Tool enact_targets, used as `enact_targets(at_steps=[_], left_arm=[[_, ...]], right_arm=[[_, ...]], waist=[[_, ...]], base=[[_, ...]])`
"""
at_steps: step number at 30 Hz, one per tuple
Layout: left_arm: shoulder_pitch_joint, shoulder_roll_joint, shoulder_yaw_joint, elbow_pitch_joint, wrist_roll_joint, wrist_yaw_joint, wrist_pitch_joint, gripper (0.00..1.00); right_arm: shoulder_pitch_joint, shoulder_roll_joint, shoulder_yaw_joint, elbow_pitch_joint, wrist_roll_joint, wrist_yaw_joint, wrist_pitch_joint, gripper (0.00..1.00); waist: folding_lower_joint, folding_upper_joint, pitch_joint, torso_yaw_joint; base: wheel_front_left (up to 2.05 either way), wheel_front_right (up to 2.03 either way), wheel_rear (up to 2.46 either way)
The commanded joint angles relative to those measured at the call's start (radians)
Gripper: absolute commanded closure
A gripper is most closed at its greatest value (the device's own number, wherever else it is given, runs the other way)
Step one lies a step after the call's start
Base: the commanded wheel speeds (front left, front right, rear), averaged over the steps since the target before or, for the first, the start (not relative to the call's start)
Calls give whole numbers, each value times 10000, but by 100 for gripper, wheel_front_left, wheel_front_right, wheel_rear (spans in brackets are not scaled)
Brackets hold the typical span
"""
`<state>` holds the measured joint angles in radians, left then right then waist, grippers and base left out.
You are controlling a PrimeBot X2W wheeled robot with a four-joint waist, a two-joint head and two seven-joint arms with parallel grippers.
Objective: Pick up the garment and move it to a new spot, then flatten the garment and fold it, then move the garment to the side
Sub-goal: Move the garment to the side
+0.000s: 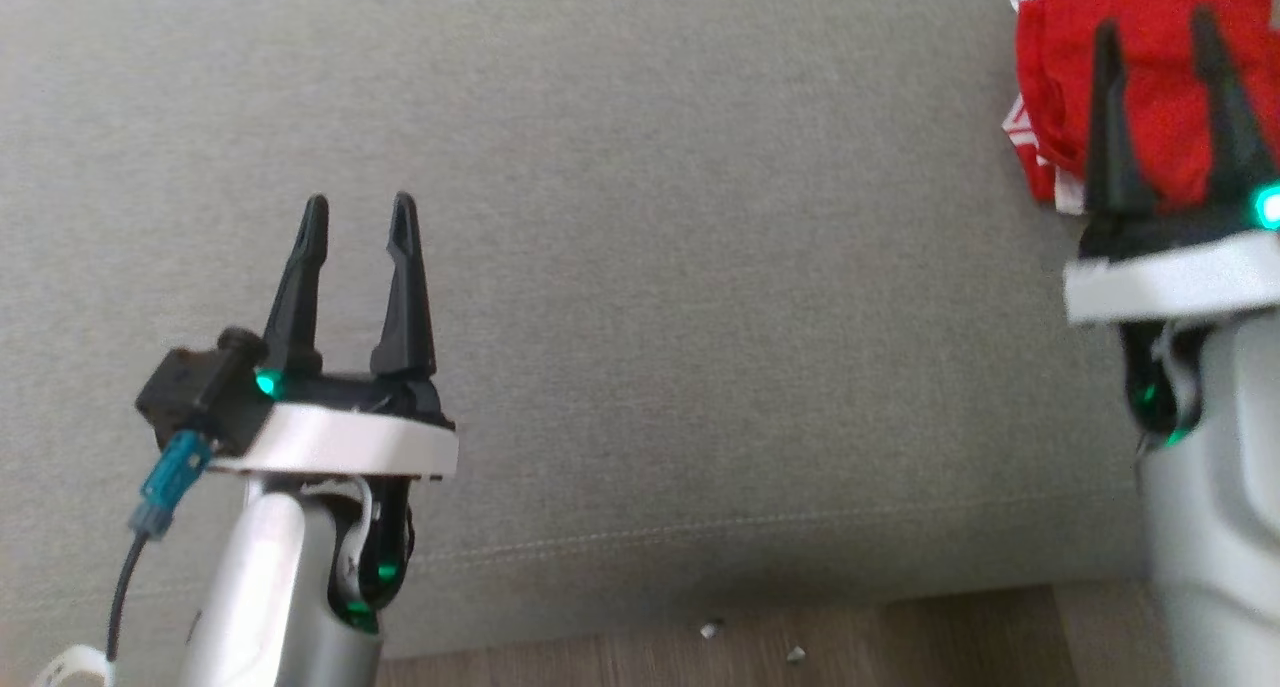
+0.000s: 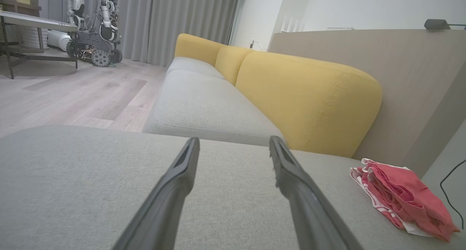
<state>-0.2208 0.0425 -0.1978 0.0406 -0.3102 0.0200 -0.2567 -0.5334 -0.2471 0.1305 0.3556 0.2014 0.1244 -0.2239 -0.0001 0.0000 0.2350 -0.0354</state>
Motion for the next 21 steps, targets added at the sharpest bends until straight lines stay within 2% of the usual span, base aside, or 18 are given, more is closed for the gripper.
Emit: enact_targets(at_steps=[1,12,21], left_arm=[[-52,77,373,-412,-28,65,-51,0],[654,77,252,-625,-45,192,-51,0],[671,77,162,-632,-66,305,-51,0]], right_arm=[[353,245,-21,-544,-262,63,-130,0],[2222,1434,-820,-1537,-1578,63,-321,0],[2471,1719,-779,-1670,-1914,63,-363,0]], waist=[[1,0,-340,297],[1,0,-618,551],[1,0,-667,514]], base=[[0,0,0],[0,0,0],[0,0,0]])
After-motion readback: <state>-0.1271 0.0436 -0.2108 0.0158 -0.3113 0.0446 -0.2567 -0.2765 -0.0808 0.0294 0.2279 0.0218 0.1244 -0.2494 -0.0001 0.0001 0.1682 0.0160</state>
